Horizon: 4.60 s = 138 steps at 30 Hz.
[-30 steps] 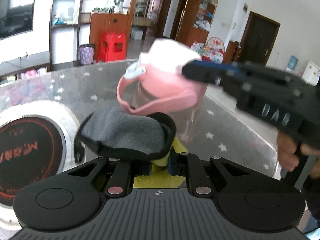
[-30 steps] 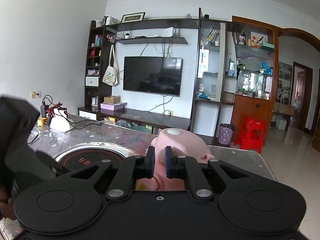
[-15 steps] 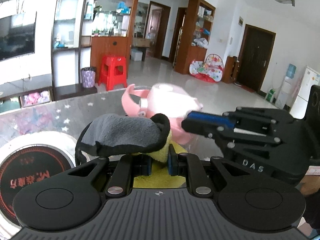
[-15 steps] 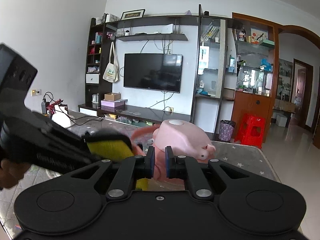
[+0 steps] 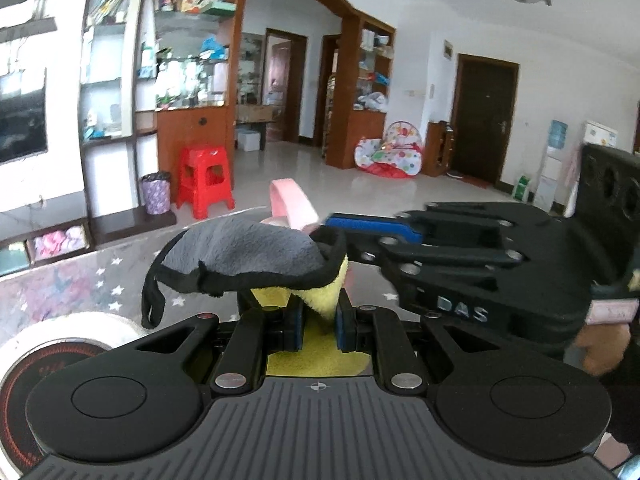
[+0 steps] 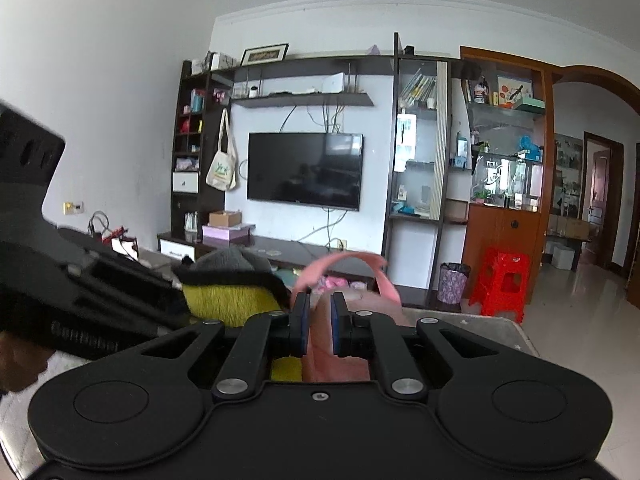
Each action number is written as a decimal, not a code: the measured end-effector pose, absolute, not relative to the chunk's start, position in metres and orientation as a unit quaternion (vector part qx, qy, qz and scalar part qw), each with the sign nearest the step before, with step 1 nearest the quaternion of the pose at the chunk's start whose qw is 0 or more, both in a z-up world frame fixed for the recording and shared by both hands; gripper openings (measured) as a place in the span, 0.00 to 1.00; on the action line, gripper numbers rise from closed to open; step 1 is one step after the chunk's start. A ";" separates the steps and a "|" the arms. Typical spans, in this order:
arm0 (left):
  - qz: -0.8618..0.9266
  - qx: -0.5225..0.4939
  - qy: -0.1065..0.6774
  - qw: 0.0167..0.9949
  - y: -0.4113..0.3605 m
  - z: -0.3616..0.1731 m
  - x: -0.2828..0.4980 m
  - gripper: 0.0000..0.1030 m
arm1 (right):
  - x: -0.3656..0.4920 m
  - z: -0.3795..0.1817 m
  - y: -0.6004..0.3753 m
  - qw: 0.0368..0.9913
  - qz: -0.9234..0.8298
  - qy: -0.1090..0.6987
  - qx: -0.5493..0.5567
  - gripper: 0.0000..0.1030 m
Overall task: Clean container
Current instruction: 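Rotate the held bottle against the cloth with the right tool while the left tool holds the cloth, then rub the cloth along the bottle side with the left tool while the right tool turns the bottle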
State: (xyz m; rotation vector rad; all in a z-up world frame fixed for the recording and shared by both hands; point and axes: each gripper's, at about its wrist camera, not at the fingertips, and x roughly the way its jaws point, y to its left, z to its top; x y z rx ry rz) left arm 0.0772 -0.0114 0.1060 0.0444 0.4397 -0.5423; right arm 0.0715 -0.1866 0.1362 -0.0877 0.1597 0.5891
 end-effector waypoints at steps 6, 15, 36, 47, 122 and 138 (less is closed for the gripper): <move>-0.271 0.021 0.215 0.938 -0.012 0.102 0.076 0.14 | 0.089 0.139 -0.187 0.953 0.290 0.085 -0.026 0.19; -0.288 0.030 0.225 0.931 -0.011 0.091 0.089 0.15 | 0.112 0.119 -0.185 0.951 0.294 0.099 0.017 0.24; -0.287 0.008 0.273 0.918 -0.006 0.058 0.107 0.14 | 0.145 0.102 -0.186 0.947 0.298 0.106 0.056 0.18; -0.281 -0.002 0.302 0.911 -0.003 0.036 0.109 0.14 | 0.132 0.083 -0.190 0.953 0.285 0.089 0.046 0.19; -0.225 -0.006 0.367 0.903 0.019 0.019 0.144 0.14 | 0.065 0.059 -0.168 0.964 0.243 0.106 -0.002 0.36; -0.181 -0.016 0.387 0.904 0.013 0.012 0.136 0.28 | 0.053 0.047 -0.183 0.968 0.223 0.119 0.018 0.40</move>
